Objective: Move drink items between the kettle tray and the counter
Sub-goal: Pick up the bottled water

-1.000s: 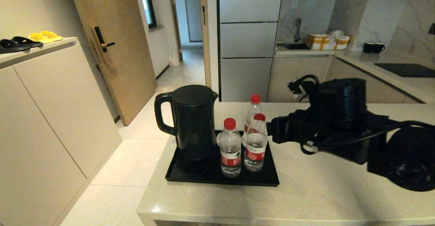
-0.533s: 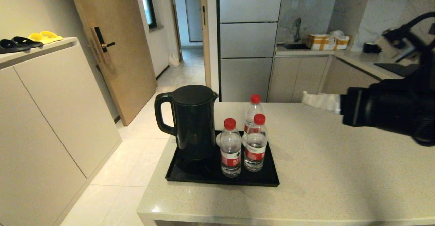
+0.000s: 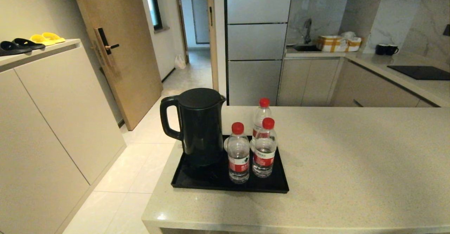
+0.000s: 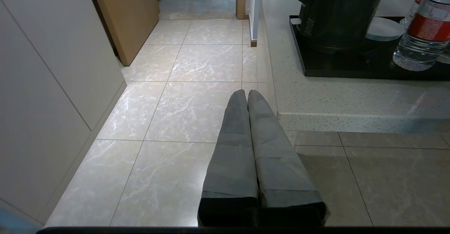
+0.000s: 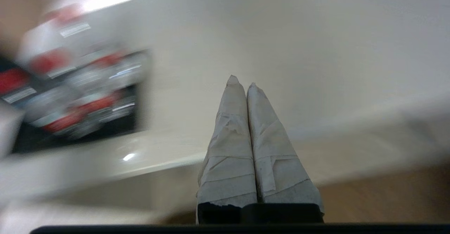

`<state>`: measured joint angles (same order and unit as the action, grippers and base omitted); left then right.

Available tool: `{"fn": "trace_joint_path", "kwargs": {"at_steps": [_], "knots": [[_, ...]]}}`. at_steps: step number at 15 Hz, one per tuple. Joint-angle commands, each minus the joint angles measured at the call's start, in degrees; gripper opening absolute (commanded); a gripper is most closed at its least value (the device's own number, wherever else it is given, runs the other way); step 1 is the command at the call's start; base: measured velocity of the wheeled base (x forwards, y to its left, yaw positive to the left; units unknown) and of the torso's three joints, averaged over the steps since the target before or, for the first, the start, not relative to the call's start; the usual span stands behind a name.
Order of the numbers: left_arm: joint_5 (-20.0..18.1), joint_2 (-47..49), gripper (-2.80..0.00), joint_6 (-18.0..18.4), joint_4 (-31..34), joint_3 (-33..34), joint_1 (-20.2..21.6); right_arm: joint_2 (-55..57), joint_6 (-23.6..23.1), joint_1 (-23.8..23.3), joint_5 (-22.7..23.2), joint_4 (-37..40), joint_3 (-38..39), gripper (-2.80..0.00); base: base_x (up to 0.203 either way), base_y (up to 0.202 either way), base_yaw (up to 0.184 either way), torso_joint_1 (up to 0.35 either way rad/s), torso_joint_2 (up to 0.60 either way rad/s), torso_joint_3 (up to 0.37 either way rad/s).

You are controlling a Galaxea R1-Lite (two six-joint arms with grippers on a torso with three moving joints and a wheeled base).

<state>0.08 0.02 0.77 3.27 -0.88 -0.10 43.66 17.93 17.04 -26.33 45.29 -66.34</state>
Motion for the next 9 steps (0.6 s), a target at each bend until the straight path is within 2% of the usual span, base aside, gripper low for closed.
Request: {"fn": "trace_joint_path", "kwargs": {"at_steps": [1,3,5,7,9], "knots": [[0.0,0.1,-2.8,0.0,0.0,0.0,0.0,-12.1,-3.0,-11.2,-0.9,15.3,-7.6,-2.8,0.0,0.0,0.0,0.0,0.0,0.0],[0.0,0.1,-2.8,0.0,0.1,0.0,0.0,-15.2,-6.4,-14.0,-1.4,23.5,-14.6,-2.8,0.0,0.0,0.0,0.0,0.0,0.0],[0.0,0.1,-2.8,0.0,0.0,0.0,0.0,-16.0,-8.0,-16.0,-1.4,27.9,-17.7,-2.8,0.0,0.0,0.0,0.0,0.0,0.0],[0.0,0.1,-2.8,0.0,0.0,0.0,0.0,-19.5,-8.4,-16.9,0.5,28.6,-15.5,-2.8,0.0,0.0,0.0,0.0,0.0,0.0],[0.0,0.1,-2.8,0.0,0.0,0.0,0.0,-27.3,-10.7,-18.1,4.2,28.5,-8.8,-2.8,0.0,0.0,0.0,0.0,0.0,0.0]]}}
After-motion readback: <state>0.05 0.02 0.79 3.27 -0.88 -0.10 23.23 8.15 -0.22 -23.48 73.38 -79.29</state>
